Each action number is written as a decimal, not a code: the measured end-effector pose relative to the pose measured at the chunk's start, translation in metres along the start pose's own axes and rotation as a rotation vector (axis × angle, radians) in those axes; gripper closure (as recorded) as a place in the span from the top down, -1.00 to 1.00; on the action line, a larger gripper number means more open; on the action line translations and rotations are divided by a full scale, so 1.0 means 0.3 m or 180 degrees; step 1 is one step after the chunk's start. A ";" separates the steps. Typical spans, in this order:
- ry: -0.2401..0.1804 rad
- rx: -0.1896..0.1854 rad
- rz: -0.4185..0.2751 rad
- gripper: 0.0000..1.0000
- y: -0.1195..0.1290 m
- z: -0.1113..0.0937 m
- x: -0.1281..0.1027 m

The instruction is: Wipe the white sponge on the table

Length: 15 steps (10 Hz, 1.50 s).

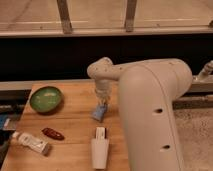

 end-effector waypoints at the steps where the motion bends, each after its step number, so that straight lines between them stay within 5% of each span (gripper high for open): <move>1: 0.0000 0.0020 0.0128 -1.00 -0.056 0.003 0.019; 5: -0.0099 0.0053 0.0652 -1.00 -0.326 -0.011 -0.044; 7: -0.0157 0.0068 0.0722 -1.00 -0.375 -0.034 -0.104; 10: -0.0233 -0.0013 0.0548 -1.00 -0.306 -0.060 -0.200; 15: -0.0300 -0.0254 0.0055 -1.00 -0.062 -0.087 -0.145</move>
